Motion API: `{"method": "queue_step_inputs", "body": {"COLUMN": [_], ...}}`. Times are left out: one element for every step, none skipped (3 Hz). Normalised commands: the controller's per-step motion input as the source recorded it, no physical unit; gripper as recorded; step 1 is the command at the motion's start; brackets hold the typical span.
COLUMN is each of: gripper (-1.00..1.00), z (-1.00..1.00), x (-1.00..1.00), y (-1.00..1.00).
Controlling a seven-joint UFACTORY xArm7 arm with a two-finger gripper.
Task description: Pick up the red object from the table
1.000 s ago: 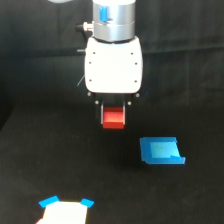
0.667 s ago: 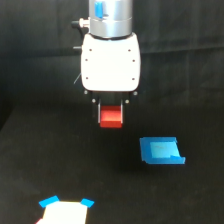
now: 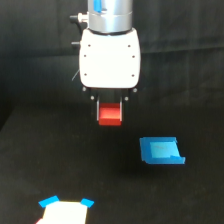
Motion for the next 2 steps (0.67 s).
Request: {"method": "queue_step_inputs", "body": {"gripper": [-0.74, -0.84], "z": [0.22, -0.05], "x": [-0.21, -0.09], "y": [-0.23, -0.67]}}
